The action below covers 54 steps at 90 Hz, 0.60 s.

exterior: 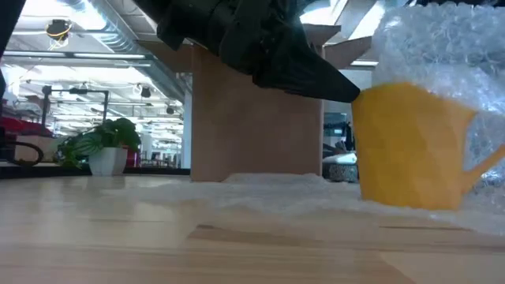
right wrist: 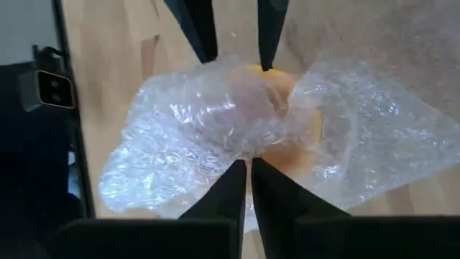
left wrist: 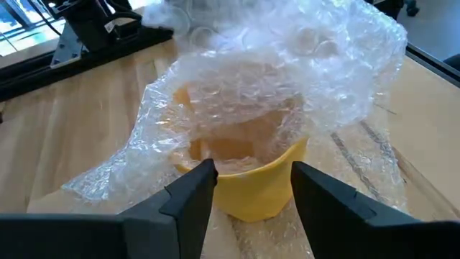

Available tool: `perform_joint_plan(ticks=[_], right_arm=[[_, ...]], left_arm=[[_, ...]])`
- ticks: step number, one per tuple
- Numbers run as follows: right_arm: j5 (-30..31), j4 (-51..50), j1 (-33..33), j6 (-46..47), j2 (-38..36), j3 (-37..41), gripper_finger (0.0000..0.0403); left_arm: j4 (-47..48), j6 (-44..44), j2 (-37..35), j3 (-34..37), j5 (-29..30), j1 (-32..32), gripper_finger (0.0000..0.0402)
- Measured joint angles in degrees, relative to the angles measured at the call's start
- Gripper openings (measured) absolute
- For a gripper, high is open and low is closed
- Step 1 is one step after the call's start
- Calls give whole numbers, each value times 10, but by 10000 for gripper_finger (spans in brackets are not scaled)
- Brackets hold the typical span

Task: Wrap mug
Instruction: Wrap the yellow mug with the bubble wrap

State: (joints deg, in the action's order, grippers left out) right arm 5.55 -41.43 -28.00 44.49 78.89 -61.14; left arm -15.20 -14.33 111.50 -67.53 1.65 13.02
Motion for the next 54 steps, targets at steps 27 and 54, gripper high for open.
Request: perform_joint_plan(ticks=[27, 54], right_arm=[[36, -7, -39, 0, 0, -50, 0], [69, -7, -73, 14, 0, -67, 0]], left_arm=[[0, 0, 0, 0, 0, 0, 170], [0, 2, 0, 0, 0, 0, 170]])
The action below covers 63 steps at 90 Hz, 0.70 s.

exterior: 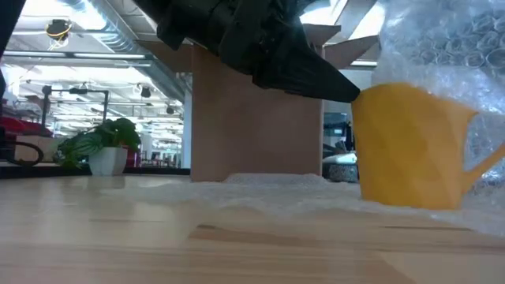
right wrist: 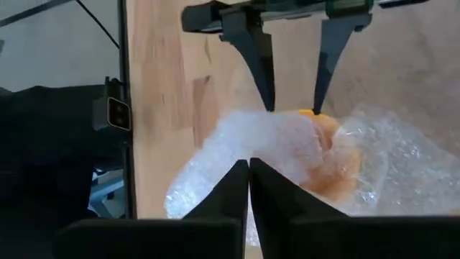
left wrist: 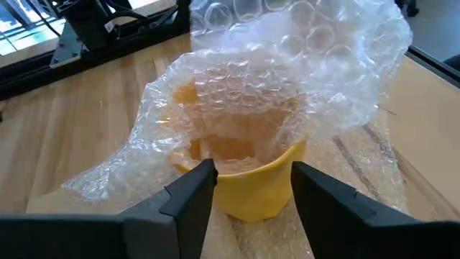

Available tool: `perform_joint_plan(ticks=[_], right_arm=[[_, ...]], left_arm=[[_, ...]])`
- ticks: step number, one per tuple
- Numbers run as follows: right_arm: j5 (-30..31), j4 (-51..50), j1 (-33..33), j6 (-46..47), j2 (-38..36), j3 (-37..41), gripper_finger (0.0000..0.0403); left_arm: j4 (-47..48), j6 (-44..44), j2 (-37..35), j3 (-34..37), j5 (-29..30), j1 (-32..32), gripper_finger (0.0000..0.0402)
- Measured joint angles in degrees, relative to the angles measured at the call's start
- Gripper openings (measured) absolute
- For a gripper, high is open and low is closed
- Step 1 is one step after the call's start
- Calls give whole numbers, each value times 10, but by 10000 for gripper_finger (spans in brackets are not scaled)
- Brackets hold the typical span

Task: Wrap mug
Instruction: Wrap the yellow mug with the bubble wrap

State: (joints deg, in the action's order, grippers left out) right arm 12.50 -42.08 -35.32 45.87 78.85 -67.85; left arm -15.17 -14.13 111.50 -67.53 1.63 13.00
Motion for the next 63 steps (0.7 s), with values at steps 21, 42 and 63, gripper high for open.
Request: perform_joint_plan(ticks=[21, 42, 63], right_arm=[[0, 4, -26, 38, 8, 0, 0], [-24, 23, -26, 39, 55, 0, 0], [-31, 17, -8, 18, 90, 0, 0]], left_arm=[[0, 0, 0, 0, 0, 0, 170], [0, 2, 0, 0, 0, 0, 170], [0, 2, 0, 0, 0, 0, 170]])
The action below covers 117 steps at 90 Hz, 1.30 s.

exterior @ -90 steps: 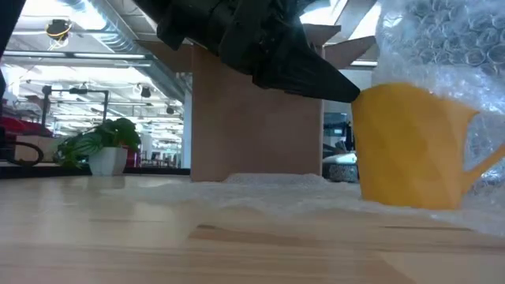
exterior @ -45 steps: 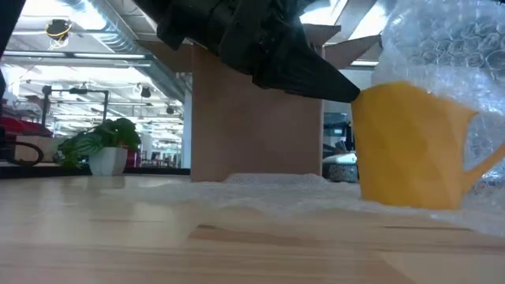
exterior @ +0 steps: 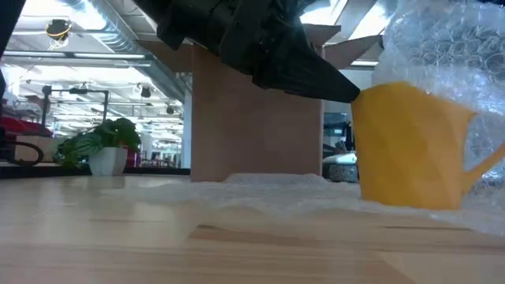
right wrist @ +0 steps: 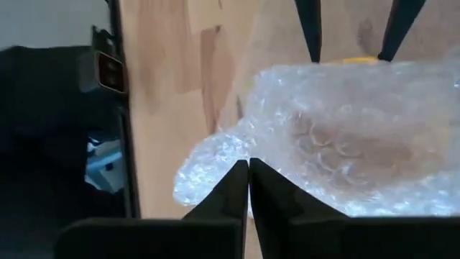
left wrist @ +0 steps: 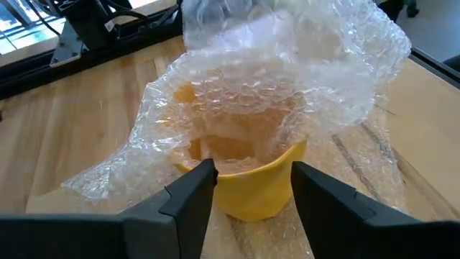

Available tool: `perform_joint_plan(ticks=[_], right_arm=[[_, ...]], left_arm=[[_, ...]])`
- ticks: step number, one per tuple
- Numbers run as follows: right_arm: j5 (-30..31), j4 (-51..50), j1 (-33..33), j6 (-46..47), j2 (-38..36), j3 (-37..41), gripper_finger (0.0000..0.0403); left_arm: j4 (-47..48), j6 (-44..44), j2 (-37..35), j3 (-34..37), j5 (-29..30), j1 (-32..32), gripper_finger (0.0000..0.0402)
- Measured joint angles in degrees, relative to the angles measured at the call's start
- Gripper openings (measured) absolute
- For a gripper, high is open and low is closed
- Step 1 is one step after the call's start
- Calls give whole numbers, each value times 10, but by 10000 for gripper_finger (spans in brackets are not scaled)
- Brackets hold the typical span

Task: Wrap mug
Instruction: Wrap the yellow mug with the bubble wrap

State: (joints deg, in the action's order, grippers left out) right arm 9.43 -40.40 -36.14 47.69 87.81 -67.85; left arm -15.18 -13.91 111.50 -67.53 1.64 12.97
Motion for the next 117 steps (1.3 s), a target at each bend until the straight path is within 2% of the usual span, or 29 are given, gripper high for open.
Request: perform_joint_plan(ticks=[23, 40, 65, 78, 97, 110, 117], right_arm=[[-18, -2, 59, -63, 2, 0, 0], [-63, 11, 104, -88, 3, 39, 0], [-151, 195, 154, -100, 3, 155, 0], [-197, 269, 165, -90, 36, 185, 0], [-216, 278, 165, -95, 63, 172, 0], [-210, 244, 163, -105, 61, 152, 0], [-210, 207, 162, -107, 62, 133, 0]], left_arm=[[0, 0, 0, 0, 0, 0, 170], [0, 0, 0, 0, 0, 0, 170], [0, 0, 0, 0, -9, 0, 170], [0, 0, 0, 0, -12, 0, 170], [0, 0, 0, 0, -13, 0, 170], [-23, 4, 11, 0, -16, -1, 170], [-52, 16, 26, -1, -39, -5, 170]])
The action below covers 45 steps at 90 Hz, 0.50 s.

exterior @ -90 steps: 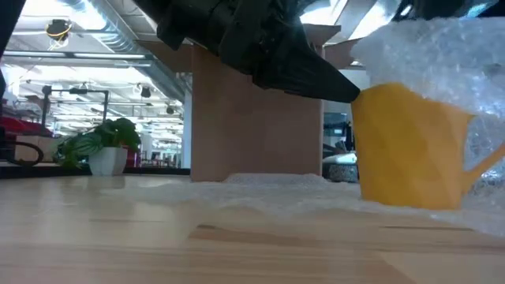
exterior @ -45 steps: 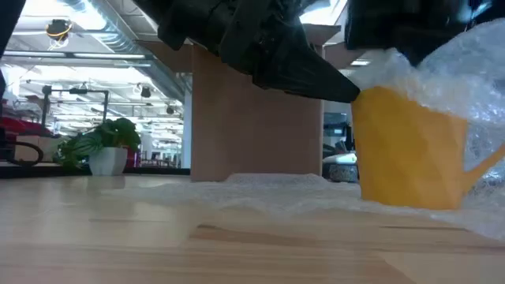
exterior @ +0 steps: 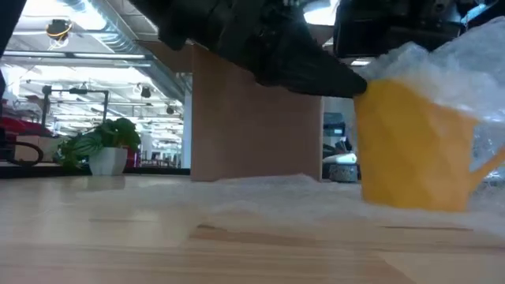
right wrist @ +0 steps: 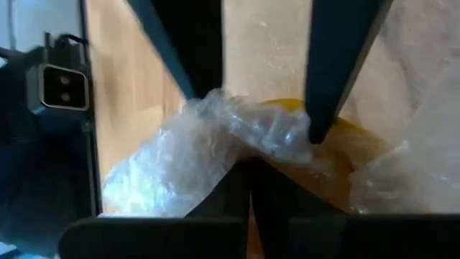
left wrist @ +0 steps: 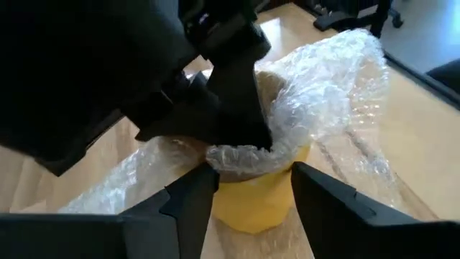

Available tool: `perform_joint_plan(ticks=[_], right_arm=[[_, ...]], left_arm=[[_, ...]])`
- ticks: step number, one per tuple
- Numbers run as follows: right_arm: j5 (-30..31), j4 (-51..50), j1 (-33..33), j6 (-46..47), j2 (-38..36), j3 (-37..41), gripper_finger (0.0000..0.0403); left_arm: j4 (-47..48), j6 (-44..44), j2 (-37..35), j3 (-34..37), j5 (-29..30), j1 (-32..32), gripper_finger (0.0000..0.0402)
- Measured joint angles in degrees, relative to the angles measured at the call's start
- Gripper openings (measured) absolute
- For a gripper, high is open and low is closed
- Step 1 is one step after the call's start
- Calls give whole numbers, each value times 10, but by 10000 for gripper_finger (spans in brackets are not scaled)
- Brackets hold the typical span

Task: Wrap mug
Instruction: Wrap the yellow mug with the bubble wrap

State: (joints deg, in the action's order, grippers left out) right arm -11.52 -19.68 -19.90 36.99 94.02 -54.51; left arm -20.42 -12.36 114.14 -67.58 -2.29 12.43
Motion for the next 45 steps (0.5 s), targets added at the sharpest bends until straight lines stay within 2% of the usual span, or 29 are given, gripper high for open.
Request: perform_joint_plan(ticks=[16, 45], right_arm=[[26, -69, -1, -8, 2, -28, 0], [51, -136, 0, -15, 1, -53, 0]], left_arm=[[-49, 15, 32, -1, -15, -8, 170], [-84, 28, 37, 0, -12, -37, 170]])
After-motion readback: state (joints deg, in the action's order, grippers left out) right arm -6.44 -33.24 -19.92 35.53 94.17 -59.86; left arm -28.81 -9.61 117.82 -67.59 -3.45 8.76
